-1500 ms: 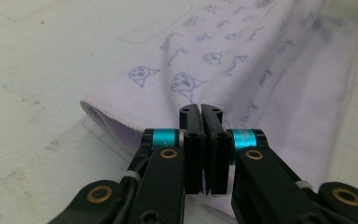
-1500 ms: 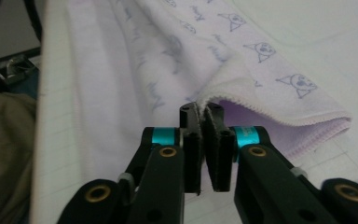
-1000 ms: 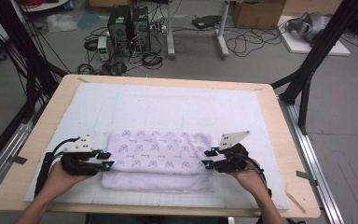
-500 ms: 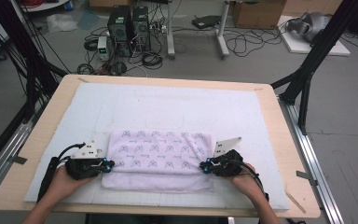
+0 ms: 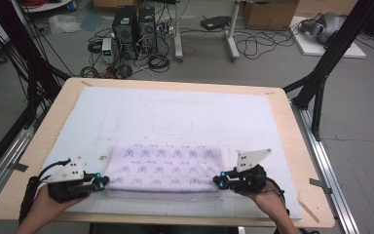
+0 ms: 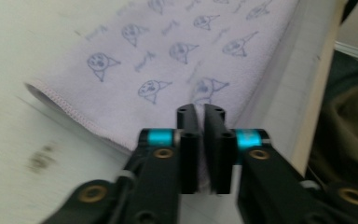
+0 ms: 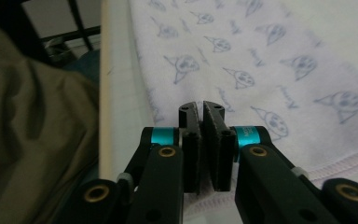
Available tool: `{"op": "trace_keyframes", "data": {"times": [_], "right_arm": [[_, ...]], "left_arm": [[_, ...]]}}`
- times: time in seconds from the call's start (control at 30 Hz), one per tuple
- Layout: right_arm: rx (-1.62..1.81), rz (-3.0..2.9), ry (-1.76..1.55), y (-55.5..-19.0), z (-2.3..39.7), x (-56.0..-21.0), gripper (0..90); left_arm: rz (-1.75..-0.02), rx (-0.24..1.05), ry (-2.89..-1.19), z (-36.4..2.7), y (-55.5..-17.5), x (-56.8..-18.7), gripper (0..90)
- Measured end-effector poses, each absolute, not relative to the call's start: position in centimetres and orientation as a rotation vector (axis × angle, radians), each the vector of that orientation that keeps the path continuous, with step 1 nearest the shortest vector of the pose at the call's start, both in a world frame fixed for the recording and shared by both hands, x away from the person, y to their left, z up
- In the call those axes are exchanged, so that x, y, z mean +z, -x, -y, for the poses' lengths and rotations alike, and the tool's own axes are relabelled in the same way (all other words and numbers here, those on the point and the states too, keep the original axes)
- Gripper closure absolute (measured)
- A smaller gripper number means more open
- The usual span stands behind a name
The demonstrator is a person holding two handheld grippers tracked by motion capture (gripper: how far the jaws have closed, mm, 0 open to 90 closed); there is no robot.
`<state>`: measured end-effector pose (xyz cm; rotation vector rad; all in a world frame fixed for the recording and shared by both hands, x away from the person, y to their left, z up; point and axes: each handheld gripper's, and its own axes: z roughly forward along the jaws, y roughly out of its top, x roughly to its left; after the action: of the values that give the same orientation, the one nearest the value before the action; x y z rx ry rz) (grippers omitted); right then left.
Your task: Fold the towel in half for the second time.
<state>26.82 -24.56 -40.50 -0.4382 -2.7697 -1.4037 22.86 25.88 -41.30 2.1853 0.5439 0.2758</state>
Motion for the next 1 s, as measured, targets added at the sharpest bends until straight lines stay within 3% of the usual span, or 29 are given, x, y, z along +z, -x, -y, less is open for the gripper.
{"op": "trace_keyframes", "data": {"times": [0.1,0.37,0.77,1.0], "right_arm": [[-1.448,2.709,0.506,-27.2,25.0,-41.4,71.3],[-1.418,2.802,0.684,-31.0,24.5,-41.2,59.6],[-1.405,2.880,0.886,-36.7,24.0,-41.9,49.8],[-1.294,2.906,0.919,-37.5,23.8,-43.4,49.2]], "left_arm": [[-0.581,0.267,-2.166,-26.1,-23.2,-41.9,63.8],[-0.639,0.321,-2.105,-25.5,-26.3,-41.5,57.7],[-0.783,0.401,-2.045,-24.8,-32.4,-41.5,56.5],[-0.888,0.464,-2.080,-24.1,-33.9,-43.1,46.8]]}}
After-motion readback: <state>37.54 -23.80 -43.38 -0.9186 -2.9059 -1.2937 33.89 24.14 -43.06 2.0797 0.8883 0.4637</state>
